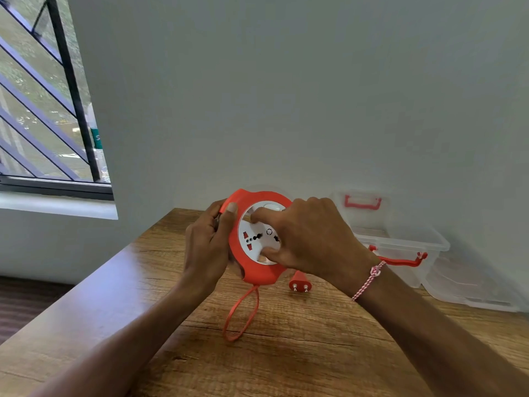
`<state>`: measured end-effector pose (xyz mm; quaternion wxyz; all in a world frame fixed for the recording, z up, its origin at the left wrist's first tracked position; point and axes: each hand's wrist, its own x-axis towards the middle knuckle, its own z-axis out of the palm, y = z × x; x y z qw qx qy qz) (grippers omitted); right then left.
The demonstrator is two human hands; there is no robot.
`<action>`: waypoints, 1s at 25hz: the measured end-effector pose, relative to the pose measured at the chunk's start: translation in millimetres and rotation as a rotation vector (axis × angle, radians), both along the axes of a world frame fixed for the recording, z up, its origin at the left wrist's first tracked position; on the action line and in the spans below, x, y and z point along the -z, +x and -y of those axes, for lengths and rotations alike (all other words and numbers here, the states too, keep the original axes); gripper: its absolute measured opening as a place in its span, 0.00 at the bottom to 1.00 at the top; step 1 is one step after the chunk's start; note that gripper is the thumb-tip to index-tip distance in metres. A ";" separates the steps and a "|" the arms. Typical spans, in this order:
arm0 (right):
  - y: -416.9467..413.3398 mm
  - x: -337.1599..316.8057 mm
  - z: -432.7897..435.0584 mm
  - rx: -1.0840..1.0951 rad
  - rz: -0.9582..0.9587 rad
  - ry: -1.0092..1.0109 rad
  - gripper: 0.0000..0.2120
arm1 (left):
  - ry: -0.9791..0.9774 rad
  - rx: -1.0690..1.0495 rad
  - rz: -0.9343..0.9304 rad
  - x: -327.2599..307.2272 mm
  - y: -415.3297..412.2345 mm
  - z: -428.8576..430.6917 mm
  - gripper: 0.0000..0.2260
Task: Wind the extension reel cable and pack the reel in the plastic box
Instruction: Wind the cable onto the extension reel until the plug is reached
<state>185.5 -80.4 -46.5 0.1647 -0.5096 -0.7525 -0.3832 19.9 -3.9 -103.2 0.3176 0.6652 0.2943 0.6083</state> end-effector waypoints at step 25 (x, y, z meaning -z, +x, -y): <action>-18.7 -13.7 15.0 -0.117 -0.333 -0.034 0.21 | 0.086 -0.264 0.114 -12.0 -1.6 4.8 0.10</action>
